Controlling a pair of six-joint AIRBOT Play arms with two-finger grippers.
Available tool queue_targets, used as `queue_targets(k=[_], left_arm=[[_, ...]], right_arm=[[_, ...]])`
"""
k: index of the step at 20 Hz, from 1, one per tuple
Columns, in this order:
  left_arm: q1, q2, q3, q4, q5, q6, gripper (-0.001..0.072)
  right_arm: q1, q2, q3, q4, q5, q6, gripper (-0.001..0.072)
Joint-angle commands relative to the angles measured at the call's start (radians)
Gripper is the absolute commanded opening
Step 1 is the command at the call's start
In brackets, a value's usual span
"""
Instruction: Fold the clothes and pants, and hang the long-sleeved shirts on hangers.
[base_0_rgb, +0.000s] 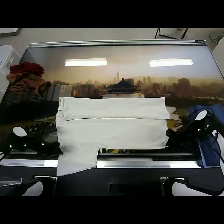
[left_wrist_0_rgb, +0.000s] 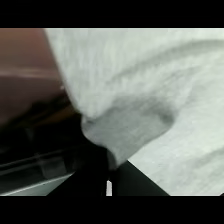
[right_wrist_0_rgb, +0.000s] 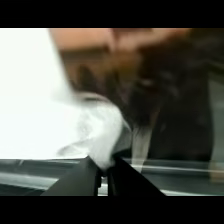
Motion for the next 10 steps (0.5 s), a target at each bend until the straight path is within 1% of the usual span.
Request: queue_targets(k=[1, 3, 4, 7, 10], left_arm=[[-0.001, 0.013, 0.171, -0.015, -0.085, -0.029, 0.0026], [-0.002, -0.005, 0.314, -0.015, -0.055, -0.075, 0.0026], [-0.006, -0.026, 0.38, -0.015, -0.038, -0.082, 0.0025], [-0.041, -0.15, 0.586, -0.016, -0.003, -0.115, 0.0025], [-0.1, -0.324, 0.786, -0.016, 0.011, -0.13, 0.0026]], right_arm=[[0.0, 0.027, 0.122, 0.046, 0.093, -0.017, 0.003], [0.0, 0.022, 0.242, 0.068, 0.101, 0.032, 0.003], [0.0, 0.016, 0.299, 0.071, 0.088, 0.056, 0.003], [0.001, -0.048, 0.452, 0.092, 0.051, 0.099, 0.003], [0.001, -0.14, 0.553, 0.171, -0.063, 0.113, 0.003]])
